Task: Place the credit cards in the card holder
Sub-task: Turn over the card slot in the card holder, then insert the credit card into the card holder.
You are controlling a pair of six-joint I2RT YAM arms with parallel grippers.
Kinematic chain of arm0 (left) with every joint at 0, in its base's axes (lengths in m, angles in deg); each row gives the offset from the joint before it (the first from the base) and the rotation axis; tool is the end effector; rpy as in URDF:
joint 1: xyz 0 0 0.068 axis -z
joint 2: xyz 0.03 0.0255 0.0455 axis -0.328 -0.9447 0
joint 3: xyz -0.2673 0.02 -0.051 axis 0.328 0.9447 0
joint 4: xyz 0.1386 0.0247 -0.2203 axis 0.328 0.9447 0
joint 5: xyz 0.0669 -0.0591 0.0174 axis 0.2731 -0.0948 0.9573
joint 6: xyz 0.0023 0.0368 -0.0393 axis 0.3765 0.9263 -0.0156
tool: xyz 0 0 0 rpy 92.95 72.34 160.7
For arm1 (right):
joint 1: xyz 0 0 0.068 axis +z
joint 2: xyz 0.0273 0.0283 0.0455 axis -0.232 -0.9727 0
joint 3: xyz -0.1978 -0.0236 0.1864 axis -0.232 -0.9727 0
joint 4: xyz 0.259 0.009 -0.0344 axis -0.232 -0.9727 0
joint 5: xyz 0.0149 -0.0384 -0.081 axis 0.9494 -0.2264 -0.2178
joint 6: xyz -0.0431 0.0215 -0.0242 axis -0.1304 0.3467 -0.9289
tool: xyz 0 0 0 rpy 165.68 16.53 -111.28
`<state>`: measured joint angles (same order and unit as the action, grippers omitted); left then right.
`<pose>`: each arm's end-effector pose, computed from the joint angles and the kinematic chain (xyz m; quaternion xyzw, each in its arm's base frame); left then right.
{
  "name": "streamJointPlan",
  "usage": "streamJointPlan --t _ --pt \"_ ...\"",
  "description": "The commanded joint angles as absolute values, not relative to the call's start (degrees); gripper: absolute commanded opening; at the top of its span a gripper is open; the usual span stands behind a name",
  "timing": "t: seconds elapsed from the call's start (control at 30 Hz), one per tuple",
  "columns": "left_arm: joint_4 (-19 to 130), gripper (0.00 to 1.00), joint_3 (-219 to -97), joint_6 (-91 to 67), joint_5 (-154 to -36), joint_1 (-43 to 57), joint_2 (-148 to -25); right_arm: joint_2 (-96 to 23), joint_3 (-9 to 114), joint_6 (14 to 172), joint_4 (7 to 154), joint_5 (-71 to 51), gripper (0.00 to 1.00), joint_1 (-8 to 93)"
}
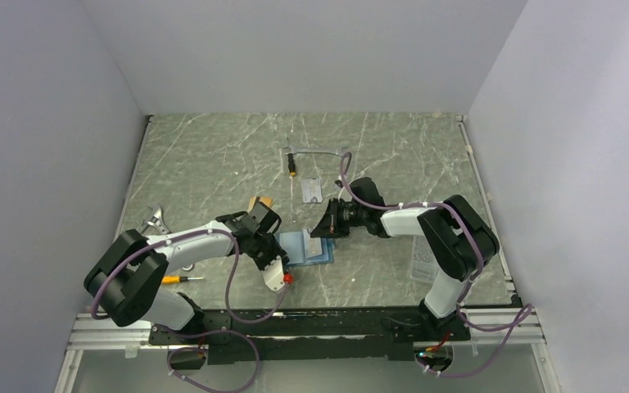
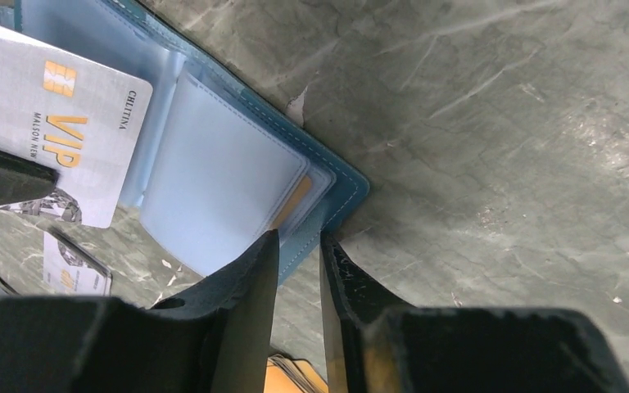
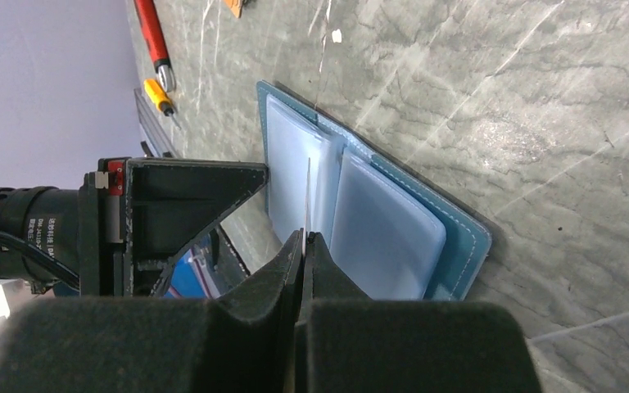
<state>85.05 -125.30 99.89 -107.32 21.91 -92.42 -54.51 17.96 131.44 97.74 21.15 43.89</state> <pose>0.1739 -0.1678 0.1560 0.9249 0.2860 -0.0618 0.2426 0.2642 0.1814 0.1303 -0.0261 0.8696 0.4784 0.1195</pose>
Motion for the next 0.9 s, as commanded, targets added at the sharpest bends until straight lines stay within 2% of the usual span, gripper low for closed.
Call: streamJointPlan --t 0.0,0.43,0.87 --pt "84.16 0.30 -125.54 98.46 -107.04 23.14 -92.95 -54.89 17.40 132.28 101.01 19.25 0.00 44.17" --pt "85.62 0.17 -126.75 95.39 -106.38 25.24 -94.08 -57.46 15.29 134.73 106.21 17.91 0.00 44.19" --pt "83.21 0.15 -125.94 91.87 -105.21 25.31 -91.58 -56.98 13.17 135.02 108.50 18.63 0.00 42.59"
